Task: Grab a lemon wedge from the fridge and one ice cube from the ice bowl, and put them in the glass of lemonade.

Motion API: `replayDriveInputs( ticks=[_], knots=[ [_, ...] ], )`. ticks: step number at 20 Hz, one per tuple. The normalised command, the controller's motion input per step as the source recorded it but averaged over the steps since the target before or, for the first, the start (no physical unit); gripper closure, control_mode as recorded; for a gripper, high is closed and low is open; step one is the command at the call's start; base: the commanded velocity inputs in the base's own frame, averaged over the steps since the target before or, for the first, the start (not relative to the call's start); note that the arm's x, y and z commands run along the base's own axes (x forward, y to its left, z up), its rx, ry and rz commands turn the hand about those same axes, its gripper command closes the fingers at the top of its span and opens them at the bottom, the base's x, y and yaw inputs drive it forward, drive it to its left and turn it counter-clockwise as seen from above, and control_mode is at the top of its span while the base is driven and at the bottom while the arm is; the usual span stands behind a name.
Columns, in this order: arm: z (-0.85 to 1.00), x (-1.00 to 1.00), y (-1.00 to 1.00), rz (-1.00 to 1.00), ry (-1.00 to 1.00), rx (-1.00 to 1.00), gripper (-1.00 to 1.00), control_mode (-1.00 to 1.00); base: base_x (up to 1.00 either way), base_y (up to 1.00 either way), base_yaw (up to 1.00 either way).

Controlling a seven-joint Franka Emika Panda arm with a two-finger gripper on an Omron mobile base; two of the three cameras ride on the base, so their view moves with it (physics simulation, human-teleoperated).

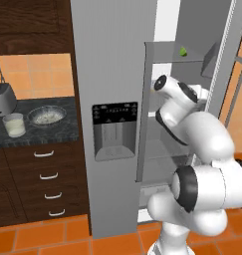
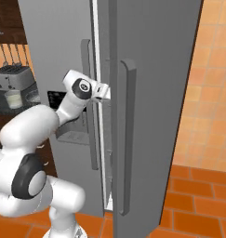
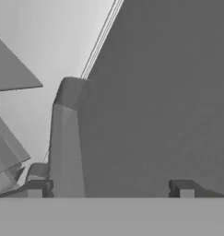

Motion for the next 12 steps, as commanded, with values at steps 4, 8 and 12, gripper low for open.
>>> replayDriveInputs(
  ticks=[4,8,12],
  knots=[
    [0.0,-0.23,-1.0,-0.22,-0.05,0.03,-1.0,-1.0,0.0,0.0,0.0],
    [0.0,-0.25,-1.0,-0.22,-0.06,0.04,-1.0,-1.0,0.0,0.0,0.0],
    [0.0,-0.22,-0.94,-0.18,-0.09,0.04,-1.0,-1.0,0.0,0.0,0.0]
  ],
)
